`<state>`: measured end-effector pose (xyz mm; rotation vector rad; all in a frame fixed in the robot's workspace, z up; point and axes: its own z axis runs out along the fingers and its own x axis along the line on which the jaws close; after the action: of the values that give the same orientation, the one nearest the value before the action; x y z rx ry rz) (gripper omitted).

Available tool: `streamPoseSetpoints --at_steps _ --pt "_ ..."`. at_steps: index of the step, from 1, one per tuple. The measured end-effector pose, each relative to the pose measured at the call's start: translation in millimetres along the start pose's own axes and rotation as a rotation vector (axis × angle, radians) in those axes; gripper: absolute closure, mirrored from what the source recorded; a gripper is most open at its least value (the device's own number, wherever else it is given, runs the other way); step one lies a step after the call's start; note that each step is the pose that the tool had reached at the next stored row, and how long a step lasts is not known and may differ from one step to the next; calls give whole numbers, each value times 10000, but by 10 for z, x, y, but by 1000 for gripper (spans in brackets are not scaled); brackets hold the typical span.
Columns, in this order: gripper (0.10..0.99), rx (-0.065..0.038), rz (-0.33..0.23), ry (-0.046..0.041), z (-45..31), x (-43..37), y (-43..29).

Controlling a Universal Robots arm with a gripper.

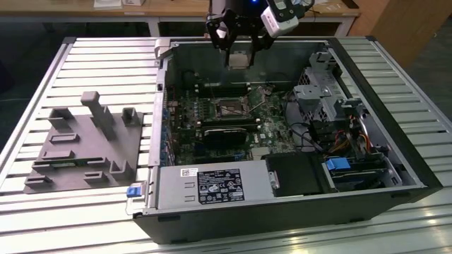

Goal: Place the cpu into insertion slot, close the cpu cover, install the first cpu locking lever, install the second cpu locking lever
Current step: 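Place the cpu into insertion slot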

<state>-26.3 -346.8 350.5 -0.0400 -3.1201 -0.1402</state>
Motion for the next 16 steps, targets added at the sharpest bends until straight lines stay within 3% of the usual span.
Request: streamPoseSetpoints --at_steps 16 --pt "549 2 0 0 128 -2 -12"
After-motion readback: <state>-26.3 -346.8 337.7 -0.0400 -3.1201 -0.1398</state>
